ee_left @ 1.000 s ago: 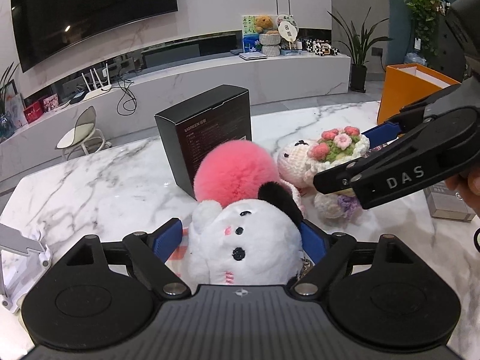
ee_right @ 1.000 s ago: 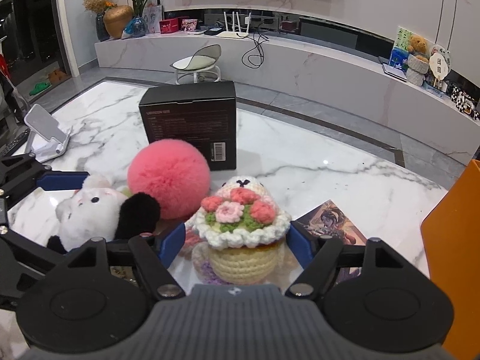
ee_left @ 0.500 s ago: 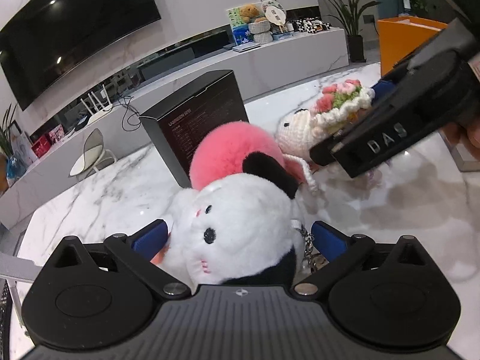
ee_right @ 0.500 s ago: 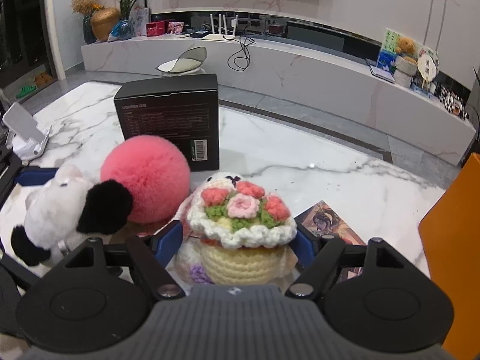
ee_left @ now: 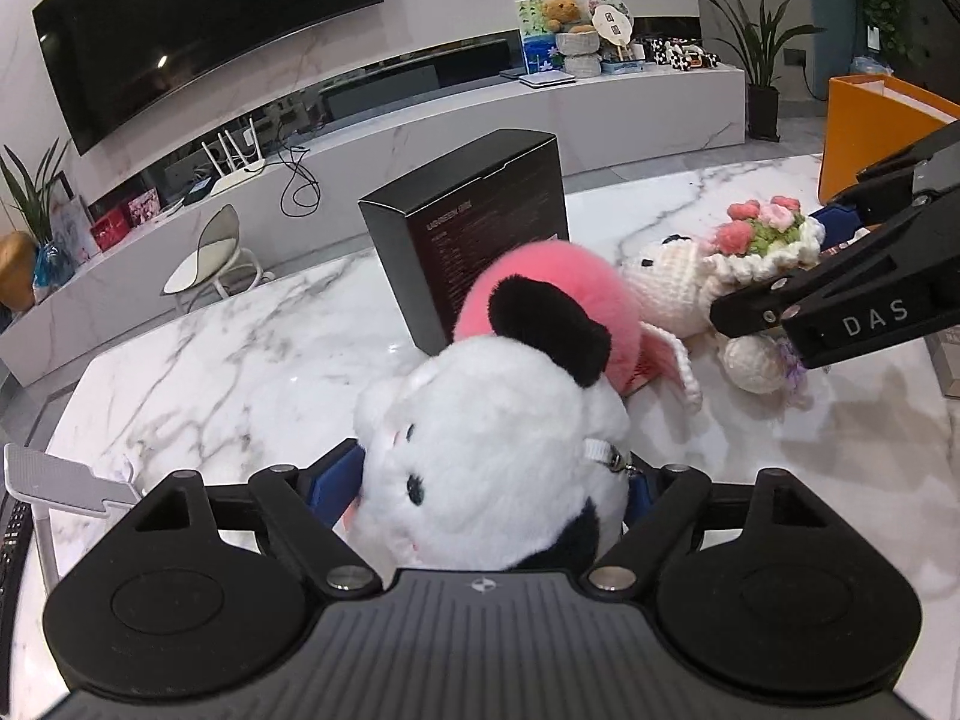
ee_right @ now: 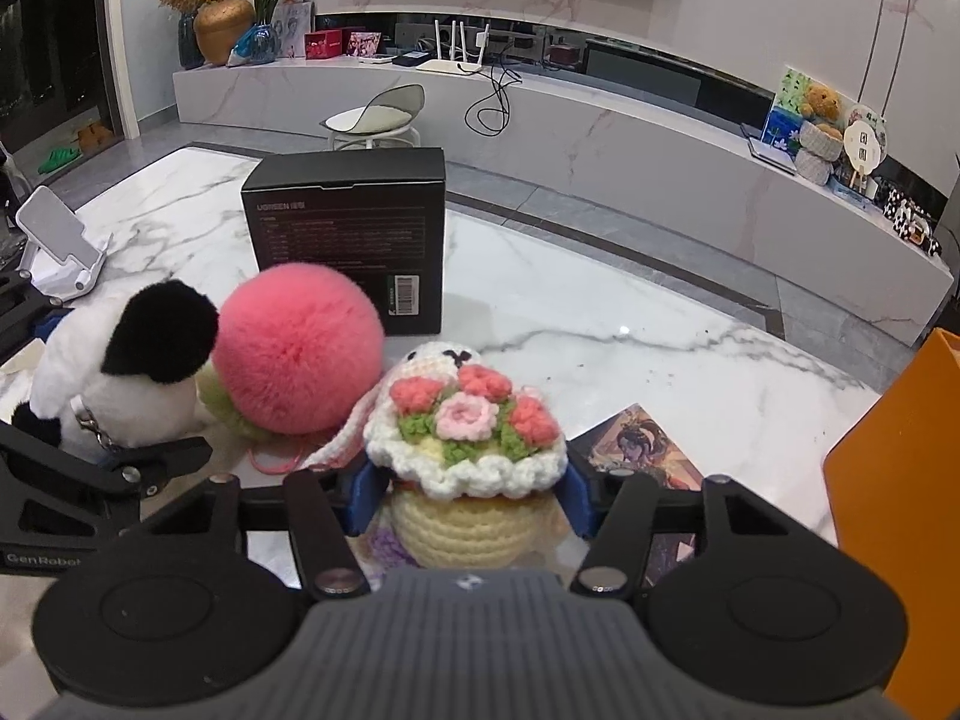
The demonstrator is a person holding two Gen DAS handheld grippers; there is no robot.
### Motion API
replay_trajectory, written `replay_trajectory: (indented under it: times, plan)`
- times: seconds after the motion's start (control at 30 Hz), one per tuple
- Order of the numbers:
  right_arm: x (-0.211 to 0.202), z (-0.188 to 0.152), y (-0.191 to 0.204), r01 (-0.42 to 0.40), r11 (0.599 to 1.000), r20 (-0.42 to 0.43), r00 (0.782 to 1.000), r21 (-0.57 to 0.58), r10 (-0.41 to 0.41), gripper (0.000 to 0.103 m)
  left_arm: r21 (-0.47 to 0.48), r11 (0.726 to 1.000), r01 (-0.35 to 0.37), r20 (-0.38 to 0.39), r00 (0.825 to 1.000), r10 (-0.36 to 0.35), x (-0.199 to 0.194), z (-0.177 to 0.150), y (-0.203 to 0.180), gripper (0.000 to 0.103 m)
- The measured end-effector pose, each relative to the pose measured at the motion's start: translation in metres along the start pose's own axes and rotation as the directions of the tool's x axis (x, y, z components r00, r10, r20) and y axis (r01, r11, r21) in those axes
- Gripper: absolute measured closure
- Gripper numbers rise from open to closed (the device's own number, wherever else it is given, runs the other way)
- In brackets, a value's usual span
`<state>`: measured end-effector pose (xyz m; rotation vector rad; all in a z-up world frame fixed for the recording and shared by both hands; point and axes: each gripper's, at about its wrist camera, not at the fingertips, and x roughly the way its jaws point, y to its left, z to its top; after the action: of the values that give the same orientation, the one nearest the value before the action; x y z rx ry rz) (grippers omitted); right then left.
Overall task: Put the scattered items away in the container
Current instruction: 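Lift and carry the panda plush and crocheted bunny over the orange box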
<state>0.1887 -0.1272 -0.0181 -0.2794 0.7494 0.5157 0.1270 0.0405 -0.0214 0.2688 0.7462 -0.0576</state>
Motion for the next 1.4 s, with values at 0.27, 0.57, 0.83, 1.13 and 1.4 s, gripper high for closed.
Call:
replay_trajectory:
  times: [0.27,0.57,0.83,1.13,1.4]
  plan:
    - [-0.008,0.002,-0.003,-0.003,1.000,0.006,1.000,0.017,0.003,0.044,-0.030,1.000,0.003,-0.022,1.000,-0.004,-0.006,0.001,0.005,0.011]
    - [-0.021,0.006,-0.006,-0.006,1.000,0.027,1.000,0.021,0.005,0.044,-0.046,0.999,0.000,-0.019,1.000,-0.001,-0.019,0.005,0.010,0.013]
    - [-0.041,0.011,-0.012,0.000,1.000,0.057,0.998,0.018,-0.001,0.044,-0.042,0.999,-0.010,-0.009,1.000,0.010,-0.029,0.008,0.011,0.013]
    - [-0.075,0.015,-0.034,0.023,0.999,0.101,0.994,0.046,-0.028,0.044,-0.038,0.999,-0.009,0.031,0.999,0.011,-0.047,0.023,0.006,0.013]
    - [-0.095,0.015,-0.046,0.037,0.997,0.130,0.991,0.068,-0.045,0.044,-0.007,1.000,0.006,0.042,0.999,-0.005,-0.057,0.032,-0.010,0.013]
